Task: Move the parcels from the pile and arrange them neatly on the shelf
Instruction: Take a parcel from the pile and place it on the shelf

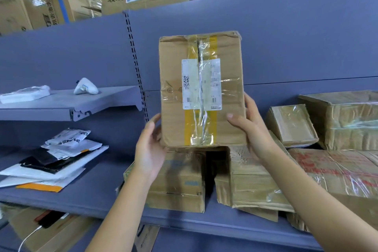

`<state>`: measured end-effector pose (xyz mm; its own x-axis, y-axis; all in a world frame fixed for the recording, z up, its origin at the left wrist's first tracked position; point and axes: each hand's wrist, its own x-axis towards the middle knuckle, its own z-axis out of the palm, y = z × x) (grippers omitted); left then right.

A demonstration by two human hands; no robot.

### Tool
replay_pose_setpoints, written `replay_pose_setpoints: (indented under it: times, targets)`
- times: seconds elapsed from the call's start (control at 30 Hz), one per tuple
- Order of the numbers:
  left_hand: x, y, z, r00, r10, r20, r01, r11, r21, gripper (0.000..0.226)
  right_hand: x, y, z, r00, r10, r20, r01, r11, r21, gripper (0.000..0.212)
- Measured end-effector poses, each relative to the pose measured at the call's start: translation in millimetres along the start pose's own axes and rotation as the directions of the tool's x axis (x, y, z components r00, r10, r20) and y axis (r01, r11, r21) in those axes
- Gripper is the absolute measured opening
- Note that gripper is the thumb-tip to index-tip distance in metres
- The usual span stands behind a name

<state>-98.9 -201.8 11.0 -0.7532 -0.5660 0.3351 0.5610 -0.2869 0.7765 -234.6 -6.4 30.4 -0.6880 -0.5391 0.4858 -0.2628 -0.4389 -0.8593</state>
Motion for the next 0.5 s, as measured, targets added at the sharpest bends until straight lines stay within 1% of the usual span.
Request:
replay_pose_setpoints:
  times: [0.07,0.1,0.13,0.17,0.27,0.33,0.5]
  targets:
    - [1.8,2.2,-2.5,0.994,-0.034,-0.108,0.032,0.999,-0.024,0.052,-0.7,-10.9,-14.6,0.999,-0.040,-0.022,0.039,0.998,-0.047,0.092]
    - [2.4,2.7,-3.2,0.987,-0.037,-0.155,0.037,0.999,-0.003,0.038,-1.1,-16.9,-22.3,0.998,-0.057,-0.026,0.054,0.995,-0.084,0.091]
    - [2.6,2.9,-1.1,0.982,-0.036,-0.183,0.042,0.999,0.030,0.028,-2.0,-21.9,-29.5,0.997,-0.068,-0.028,0.064,0.991,-0.120,0.091]
    - [2.3,2.3,2.5,0.979,-0.036,-0.198,0.048,0.997,0.057,0.023,-3.9,-25.9,-36.5,0.997,-0.074,-0.032,0.068,0.987,-0.146,0.090]
    - [4.2,-8.1,21.2,0.978,-0.046,-0.202,0.070,0.991,0.116,0.016,-15.0,-33.1,-54.9,0.996,-0.068,-0.049,0.060,0.987,-0.151,0.088]
    - [6.9,-19.8,37.5,0.982,-0.060,-0.179,0.086,0.987,0.137,0.015,-26.4,-36.6,-66.1,0.997,-0.060,-0.057,0.052,0.990,-0.131,0.086]
    - [7.5,-46.5,84.0,0.997,-0.077,-0.021,0.079,0.986,0.147,0.015,-53.6,-53.7,-100.2,0.993,-0.064,-0.102,0.050,0.990,-0.135,0.087]
